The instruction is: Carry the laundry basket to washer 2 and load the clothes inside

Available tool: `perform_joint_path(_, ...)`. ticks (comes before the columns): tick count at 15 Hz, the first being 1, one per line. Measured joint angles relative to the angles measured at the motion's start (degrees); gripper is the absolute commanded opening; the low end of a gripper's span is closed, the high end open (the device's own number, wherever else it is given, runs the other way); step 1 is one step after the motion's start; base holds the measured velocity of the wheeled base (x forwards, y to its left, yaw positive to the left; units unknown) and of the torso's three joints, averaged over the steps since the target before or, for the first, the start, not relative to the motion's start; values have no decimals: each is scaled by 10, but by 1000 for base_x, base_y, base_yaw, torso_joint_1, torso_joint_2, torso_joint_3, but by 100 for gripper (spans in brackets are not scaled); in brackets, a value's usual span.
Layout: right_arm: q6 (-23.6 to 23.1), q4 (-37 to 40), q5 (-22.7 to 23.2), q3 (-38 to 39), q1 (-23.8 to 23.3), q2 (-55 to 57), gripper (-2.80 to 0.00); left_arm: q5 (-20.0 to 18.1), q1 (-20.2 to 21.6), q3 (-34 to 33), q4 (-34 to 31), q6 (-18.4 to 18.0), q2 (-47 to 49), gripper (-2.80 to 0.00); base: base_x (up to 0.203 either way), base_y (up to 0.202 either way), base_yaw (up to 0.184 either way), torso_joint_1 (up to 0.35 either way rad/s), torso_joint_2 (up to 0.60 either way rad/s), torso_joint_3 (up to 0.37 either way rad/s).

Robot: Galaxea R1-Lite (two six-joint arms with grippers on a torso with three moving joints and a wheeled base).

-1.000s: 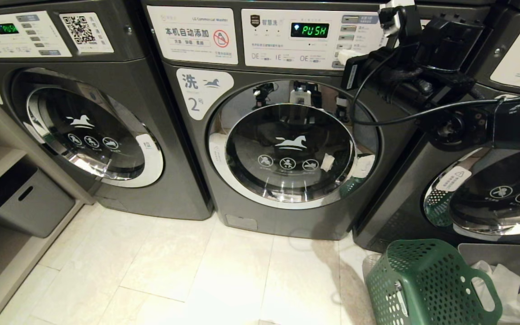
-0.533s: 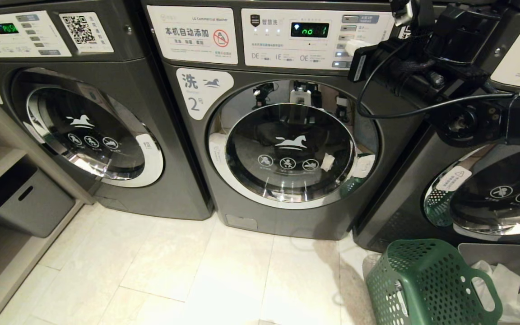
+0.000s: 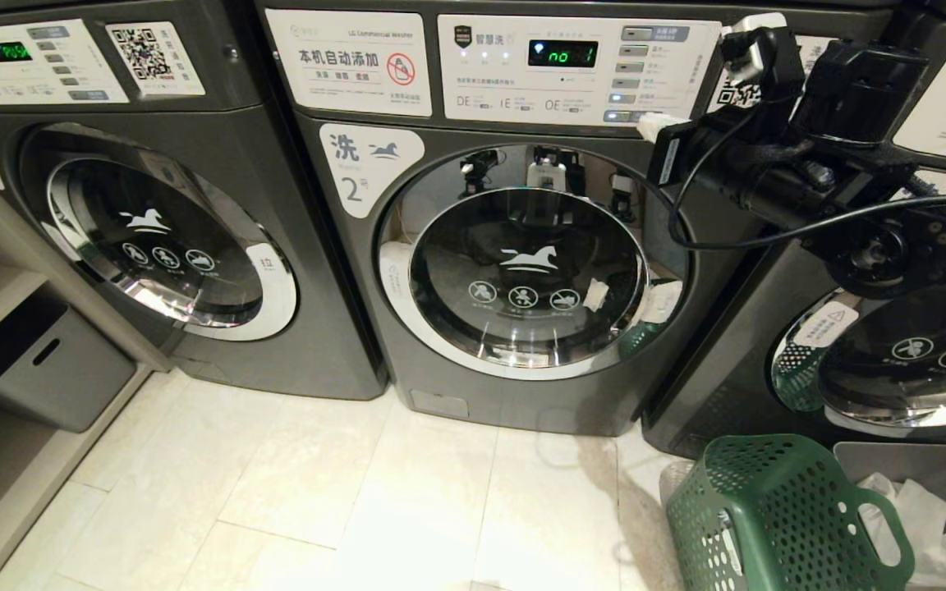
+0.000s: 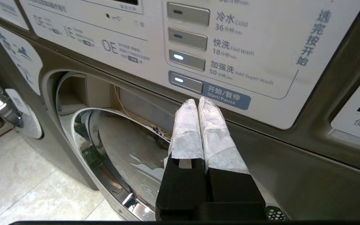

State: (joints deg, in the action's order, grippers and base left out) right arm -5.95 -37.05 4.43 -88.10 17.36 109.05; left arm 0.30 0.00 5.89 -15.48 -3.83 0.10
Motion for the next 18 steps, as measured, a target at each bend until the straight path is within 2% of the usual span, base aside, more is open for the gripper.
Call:
perform_joint_path(9,2,0,2,-3,1,11,-280,0,0,0,0,0,0,-280,0,0,0,0,0,0)
perform_joint_path(13,1,-28,2,-5,1,27,-280,0,0,0,0,0,0,-280,0,0,0,0,0,0)
perform_joint_path(18,1,-29,2,-32,1,41,-280,-1,0,0,0,0,0,-280,0,0,0,0,0,0)
